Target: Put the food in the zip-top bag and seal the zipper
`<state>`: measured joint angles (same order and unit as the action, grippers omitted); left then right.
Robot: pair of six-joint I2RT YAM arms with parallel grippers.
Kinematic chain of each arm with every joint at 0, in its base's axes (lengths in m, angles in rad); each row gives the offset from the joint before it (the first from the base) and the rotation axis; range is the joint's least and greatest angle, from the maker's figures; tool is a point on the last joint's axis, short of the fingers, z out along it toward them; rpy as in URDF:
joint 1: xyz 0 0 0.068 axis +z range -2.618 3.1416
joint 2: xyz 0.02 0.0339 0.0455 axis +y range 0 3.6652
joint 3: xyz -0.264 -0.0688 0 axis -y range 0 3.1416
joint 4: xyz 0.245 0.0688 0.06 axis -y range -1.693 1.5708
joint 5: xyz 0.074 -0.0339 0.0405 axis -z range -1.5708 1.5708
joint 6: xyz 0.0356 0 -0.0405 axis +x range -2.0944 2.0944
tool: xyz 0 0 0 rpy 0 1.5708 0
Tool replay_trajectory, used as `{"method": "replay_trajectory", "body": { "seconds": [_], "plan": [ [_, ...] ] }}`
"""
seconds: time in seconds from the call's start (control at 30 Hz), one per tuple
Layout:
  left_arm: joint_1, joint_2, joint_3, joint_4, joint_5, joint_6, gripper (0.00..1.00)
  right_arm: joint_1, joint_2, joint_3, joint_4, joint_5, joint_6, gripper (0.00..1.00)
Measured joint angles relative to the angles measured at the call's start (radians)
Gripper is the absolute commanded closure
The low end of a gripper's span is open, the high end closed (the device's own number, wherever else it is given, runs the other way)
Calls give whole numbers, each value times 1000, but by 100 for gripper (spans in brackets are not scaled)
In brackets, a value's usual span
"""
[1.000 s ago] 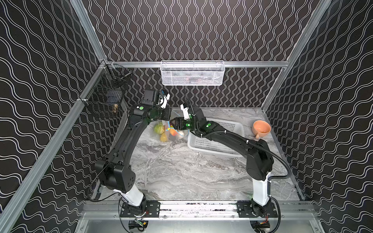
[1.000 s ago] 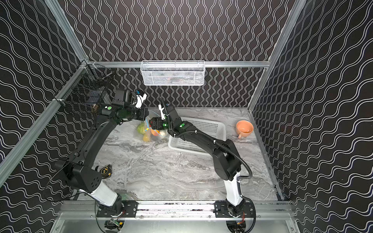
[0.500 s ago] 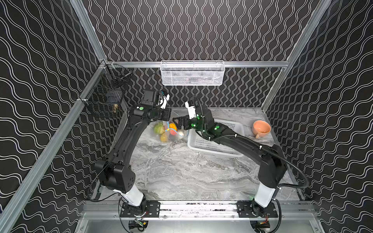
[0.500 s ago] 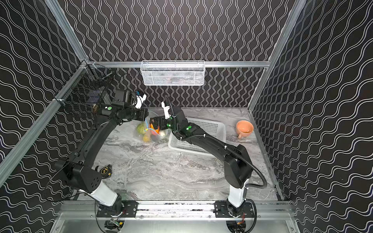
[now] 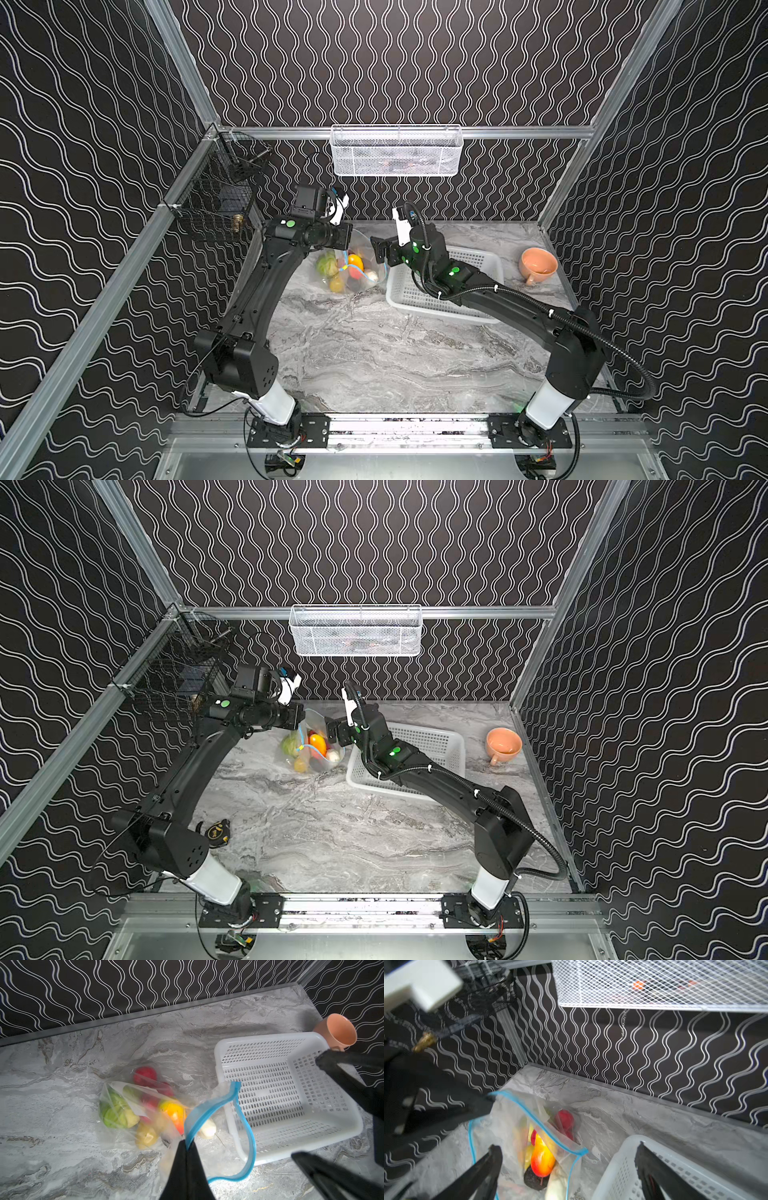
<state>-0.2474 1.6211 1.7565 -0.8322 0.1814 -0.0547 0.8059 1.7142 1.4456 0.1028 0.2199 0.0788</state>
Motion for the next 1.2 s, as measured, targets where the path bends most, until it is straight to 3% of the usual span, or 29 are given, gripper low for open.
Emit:
{"method": "replay_trajectory", "body": {
  "seconds": [0.2,0.37,0.53,0.87,1.2],
  "plan": [
    [-1,15,36,-9,5,-2,100,7,-26,12,-18,-204,-248,1],
    [-2,-3,3,-9,-16,6,100,18,-99,-74,-20,-360,-451,1],
    [-6,-12,-16,-19,-22,32,100,36,-126,-105,-23,-439,-590,7],
    [-10,48,-8,-30,-38,57,100,133,-85,-37,-98,-414,-753,32],
    [-48,156,64,-40,-13,87,100,141,27,71,-216,-324,-856,47]
  ]
}}
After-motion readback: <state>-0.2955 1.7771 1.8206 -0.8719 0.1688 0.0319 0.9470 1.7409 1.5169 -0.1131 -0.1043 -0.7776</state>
